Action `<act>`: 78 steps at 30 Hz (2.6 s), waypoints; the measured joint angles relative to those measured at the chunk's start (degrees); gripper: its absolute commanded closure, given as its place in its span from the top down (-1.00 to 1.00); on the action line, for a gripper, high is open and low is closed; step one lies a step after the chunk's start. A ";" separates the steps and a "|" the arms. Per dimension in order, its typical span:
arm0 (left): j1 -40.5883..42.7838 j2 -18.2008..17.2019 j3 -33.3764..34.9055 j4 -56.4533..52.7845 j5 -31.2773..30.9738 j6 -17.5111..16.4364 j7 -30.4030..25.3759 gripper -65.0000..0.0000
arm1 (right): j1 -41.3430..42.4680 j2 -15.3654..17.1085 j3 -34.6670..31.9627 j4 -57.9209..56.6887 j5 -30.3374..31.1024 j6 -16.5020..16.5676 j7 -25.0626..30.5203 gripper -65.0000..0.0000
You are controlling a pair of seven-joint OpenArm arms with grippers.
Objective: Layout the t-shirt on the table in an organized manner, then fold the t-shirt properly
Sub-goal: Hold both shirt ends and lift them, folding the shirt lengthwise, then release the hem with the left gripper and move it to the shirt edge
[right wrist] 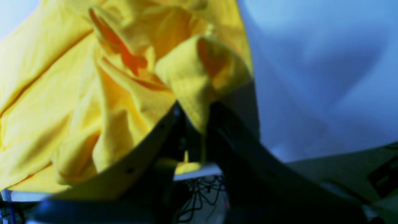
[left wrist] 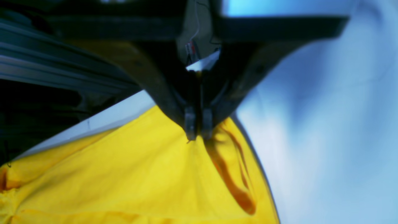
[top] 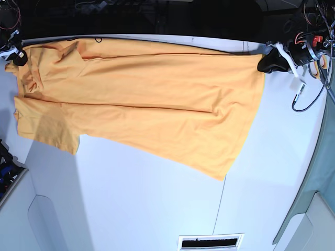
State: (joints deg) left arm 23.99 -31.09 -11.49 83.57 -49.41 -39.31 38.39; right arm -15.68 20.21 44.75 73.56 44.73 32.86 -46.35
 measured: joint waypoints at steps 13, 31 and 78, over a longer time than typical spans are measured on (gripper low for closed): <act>0.11 -0.33 -0.61 1.92 -2.08 0.04 0.87 -0.28 | -0.02 0.55 1.18 1.49 0.28 -0.04 0.74 -0.06; -15.76 -0.42 2.80 6.27 2.01 -0.17 0.31 -0.24 | 14.58 0.92 -1.25 5.38 -13.49 -5.27 9.75 -0.06; -51.60 9.53 19.89 -49.57 23.04 4.81 -17.25 -1.00 | 38.05 6.95 -16.90 -37.94 -27.30 -2.08 26.82 -0.92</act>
State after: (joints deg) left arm -27.62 -21.56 8.40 34.00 -26.37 -34.50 21.15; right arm 22.37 27.16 27.86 35.62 17.43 30.79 -19.53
